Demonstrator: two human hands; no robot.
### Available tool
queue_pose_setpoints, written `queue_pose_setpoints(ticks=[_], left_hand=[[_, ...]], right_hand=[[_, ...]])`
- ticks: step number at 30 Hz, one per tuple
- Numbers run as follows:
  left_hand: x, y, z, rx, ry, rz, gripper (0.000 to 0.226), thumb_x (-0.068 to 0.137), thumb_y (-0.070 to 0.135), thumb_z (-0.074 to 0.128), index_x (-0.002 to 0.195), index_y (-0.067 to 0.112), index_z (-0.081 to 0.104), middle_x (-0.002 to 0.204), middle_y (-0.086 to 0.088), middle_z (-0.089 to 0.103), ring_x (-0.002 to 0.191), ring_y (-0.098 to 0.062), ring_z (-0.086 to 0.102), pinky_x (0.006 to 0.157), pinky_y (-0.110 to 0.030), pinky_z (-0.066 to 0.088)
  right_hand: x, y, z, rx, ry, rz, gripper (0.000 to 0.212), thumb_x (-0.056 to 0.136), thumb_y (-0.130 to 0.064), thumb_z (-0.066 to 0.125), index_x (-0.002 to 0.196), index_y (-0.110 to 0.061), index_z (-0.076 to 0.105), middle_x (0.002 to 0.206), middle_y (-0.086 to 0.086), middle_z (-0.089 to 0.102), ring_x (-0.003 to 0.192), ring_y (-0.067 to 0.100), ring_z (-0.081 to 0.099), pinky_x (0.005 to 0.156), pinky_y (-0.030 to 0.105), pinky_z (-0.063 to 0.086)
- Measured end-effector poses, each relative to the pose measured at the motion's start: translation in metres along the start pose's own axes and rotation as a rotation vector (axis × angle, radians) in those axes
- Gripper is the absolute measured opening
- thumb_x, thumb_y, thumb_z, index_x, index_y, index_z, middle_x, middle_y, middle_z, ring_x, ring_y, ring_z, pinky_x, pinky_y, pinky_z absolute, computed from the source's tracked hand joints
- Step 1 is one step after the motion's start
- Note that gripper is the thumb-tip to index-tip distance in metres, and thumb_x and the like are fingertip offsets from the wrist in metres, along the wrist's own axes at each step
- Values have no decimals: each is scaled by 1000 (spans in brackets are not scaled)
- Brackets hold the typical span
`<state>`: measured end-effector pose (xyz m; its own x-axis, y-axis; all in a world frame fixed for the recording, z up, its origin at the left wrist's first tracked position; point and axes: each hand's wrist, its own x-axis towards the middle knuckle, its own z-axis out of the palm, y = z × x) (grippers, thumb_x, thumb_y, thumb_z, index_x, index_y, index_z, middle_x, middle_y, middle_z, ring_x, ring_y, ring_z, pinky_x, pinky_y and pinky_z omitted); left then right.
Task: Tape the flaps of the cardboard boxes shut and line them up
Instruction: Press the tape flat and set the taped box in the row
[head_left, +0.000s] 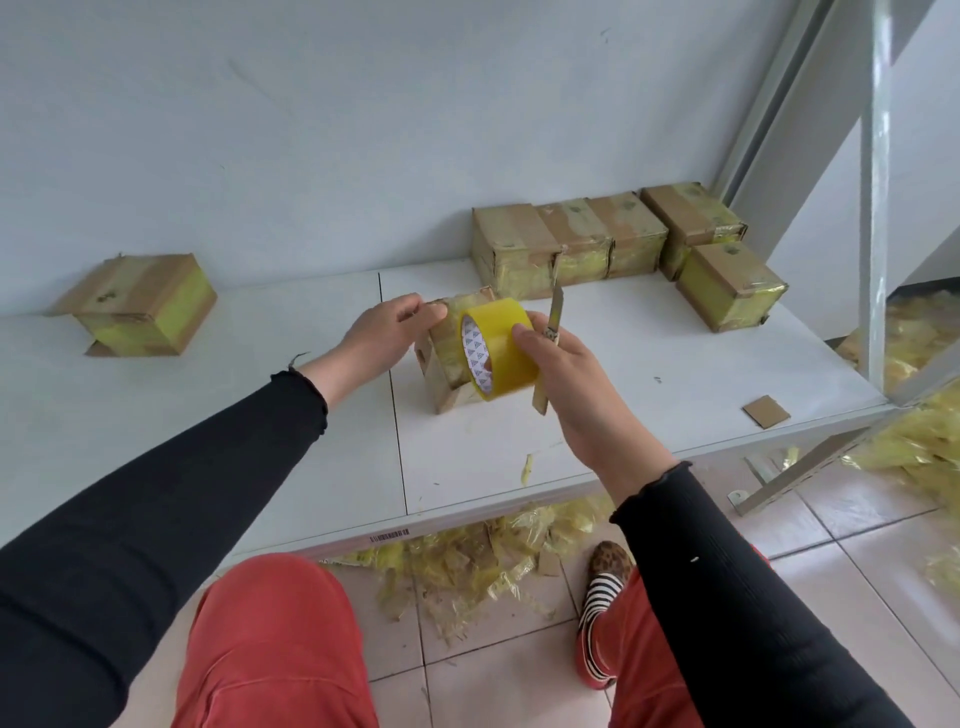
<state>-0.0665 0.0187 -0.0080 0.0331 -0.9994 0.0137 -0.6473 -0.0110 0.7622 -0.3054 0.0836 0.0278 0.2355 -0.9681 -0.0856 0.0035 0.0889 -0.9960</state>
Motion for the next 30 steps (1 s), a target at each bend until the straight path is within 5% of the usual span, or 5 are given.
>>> queue_pose_setpoints(ticks=[3,9,16,20,30], left_hand=[[-3,1,3,-12,193,164,15,102,32,59,107,23,69,105,9,68,98,-4,61,90,-34,46],[-4,-3,0,59,-166,199,90,85,48,69,160,27,25,142,6,37,131,-9,37,117,-30,31],[9,-16,1,130,-87,222,120,57,62,82,157,34,23,143,6,37,132,-8,37,118,-35,35],[21,-22,-6,41,-174,170,132,67,51,92,158,55,-4,147,3,31,139,-12,33,114,-30,28],[23,-22,-3,28,-221,131,96,75,37,85,154,56,33,149,13,28,143,-6,28,113,-24,23]], right_hand=[[9,-3,2,-24,-20,0,20,104,-36,52,91,-34,66,87,-12,56,85,15,42,65,30,29],[21,-10,15,-70,13,-50,25,107,-43,50,88,-28,59,70,-30,63,64,-12,56,50,4,36],[30,-15,19,-142,-19,-83,35,107,-47,46,104,-16,62,63,-31,56,56,-13,50,55,3,36],[21,-7,20,-183,-29,-186,44,109,-39,46,114,4,53,95,21,55,88,11,50,78,34,39],[14,65,10,-258,-3,145,28,108,-34,44,92,-12,49,84,9,45,77,20,42,71,33,32]])
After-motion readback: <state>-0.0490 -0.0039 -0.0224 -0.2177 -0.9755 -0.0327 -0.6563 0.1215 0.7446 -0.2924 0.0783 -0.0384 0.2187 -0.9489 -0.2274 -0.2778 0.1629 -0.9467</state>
